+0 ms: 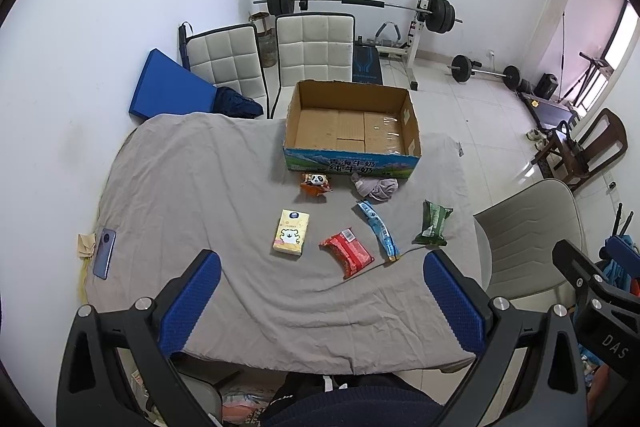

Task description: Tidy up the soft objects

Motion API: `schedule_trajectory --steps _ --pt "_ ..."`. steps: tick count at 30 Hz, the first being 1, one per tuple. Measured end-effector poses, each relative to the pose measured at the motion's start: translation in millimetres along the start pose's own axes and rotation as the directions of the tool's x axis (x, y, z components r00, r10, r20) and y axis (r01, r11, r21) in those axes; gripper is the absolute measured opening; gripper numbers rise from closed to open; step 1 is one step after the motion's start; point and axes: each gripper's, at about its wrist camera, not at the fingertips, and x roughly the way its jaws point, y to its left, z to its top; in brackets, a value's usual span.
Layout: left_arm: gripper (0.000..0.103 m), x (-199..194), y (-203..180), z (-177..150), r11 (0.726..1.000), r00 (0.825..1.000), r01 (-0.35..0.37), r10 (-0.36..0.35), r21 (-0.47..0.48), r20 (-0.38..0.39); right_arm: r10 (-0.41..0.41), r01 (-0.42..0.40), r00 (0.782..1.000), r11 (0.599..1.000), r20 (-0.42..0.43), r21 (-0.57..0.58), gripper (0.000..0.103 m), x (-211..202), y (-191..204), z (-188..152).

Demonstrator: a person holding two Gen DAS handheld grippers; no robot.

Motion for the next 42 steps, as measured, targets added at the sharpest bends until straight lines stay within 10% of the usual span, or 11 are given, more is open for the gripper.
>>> schedule_trajectory --steps 42 --pt "0.103 0.3 -3.6 0.5 1.000 1.000 0.001 -0.001 -0.017 0.005 -0.005 0.005 1.000 1.000 0.020 -0.014 0.103 0.9 4.1 5.0"
